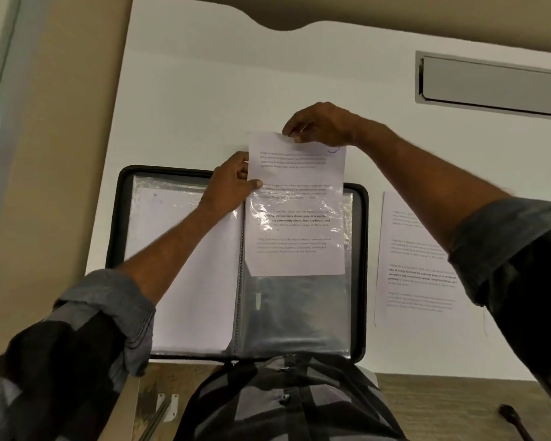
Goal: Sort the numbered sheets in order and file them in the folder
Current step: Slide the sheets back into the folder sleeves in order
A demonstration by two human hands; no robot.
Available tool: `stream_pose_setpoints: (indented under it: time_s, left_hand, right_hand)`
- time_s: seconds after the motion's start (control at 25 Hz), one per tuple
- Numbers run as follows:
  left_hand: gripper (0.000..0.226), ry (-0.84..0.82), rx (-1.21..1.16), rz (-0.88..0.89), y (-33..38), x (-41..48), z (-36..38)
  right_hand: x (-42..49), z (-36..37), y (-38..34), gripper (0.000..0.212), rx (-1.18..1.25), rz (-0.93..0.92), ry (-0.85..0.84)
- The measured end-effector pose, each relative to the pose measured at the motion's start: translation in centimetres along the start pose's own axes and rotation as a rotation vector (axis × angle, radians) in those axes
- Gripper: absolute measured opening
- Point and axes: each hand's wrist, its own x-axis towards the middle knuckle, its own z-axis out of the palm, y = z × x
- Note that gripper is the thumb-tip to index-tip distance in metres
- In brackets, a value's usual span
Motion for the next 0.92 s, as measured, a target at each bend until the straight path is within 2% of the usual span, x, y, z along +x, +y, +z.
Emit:
stream_pose_setpoints:
  time_s: [0.12,0.2,0.32,0.48,0.6,0.92]
  left_hand:
    - [0.068,0.12,0.027,0.085,-1.5,-3.5,0.7]
    - [0.073,0.148,0.097,0.079,-2.6,-6.5,1.5]
    - [0.072,0.066,0.272,0.158,-3.7,-11.0,2.8]
    - [0.07,-0.021,0.487,0.368,-5.0,-14.3,4.9]
    - [0.076,-0.049,0.565,0.42,-5.5,-15.6,6.5]
    - [0.08,-0.105,0.785,0.48,-6.7,-16.7,9.4]
  right_hand:
    - [1.2,0.4,-0.4,0.029,-0.056,0.036,-0.015]
    - [1.7,0.7,-0.2,0.027,-0.089,0.061,-0.041]
    - [1.9,1.6,0.2,0.027,-0.055,0.113,-0.121]
    - [1.2,3.3,0.4,0.026,0.244,0.253,-0.396]
    - [0.7,4.4,0.2,0.028,0.32,0.264,-0.489]
    - [-0.8,5.7,-1.4,0.025,0.153,0.223,-0.31]
